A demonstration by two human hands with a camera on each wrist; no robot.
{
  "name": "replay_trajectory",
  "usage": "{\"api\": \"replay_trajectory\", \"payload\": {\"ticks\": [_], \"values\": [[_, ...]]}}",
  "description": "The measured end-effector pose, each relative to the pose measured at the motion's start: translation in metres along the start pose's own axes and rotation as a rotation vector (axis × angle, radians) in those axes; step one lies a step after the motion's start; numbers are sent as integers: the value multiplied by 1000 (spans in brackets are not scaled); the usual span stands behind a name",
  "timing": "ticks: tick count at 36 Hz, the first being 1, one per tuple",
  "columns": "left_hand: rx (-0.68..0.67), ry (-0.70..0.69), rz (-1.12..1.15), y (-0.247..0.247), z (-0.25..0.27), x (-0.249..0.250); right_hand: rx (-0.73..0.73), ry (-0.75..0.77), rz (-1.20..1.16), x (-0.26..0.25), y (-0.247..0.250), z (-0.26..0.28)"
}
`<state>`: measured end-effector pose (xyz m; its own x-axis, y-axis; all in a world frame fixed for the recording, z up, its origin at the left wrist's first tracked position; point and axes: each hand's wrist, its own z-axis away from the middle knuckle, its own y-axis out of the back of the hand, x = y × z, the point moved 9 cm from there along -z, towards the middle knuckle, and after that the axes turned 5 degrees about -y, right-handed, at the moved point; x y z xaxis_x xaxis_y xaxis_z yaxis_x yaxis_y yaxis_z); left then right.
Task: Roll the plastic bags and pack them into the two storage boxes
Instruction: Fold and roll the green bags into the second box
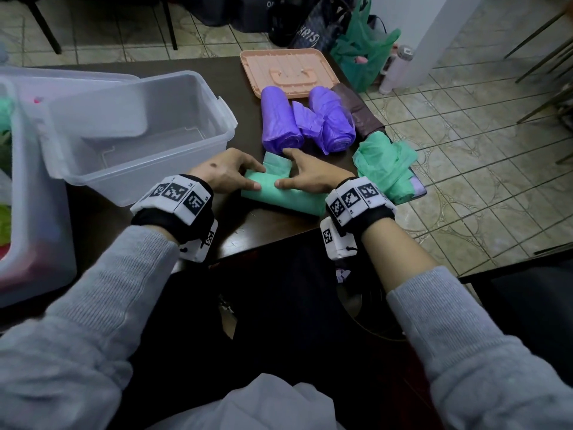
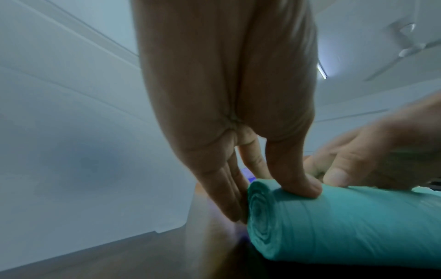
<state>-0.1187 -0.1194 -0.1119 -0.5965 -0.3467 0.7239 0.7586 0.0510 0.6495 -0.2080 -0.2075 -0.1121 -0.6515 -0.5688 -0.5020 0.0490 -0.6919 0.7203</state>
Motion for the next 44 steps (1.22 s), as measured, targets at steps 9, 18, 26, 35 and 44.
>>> {"api": "replay_trajectory", "payload": {"ticks": [9, 18, 26, 35, 44], "values": [[-7, -1, -22, -1, -1, -3, -39, 20, 133, -10, -15, 1], [20, 76, -137, 2, 10, -3, 91, 147, 437, -24, -32, 13], [481, 98, 529, 37, 75, 16, 67, 173, 478, -40, -48, 20], [1097, 592, 951, 30, 164, -98, -83, 270, 420, -90, -71, 24], [1211, 622, 1071, 57, 166, -107, -128, 374, 363, -144, -32, 44]]}}
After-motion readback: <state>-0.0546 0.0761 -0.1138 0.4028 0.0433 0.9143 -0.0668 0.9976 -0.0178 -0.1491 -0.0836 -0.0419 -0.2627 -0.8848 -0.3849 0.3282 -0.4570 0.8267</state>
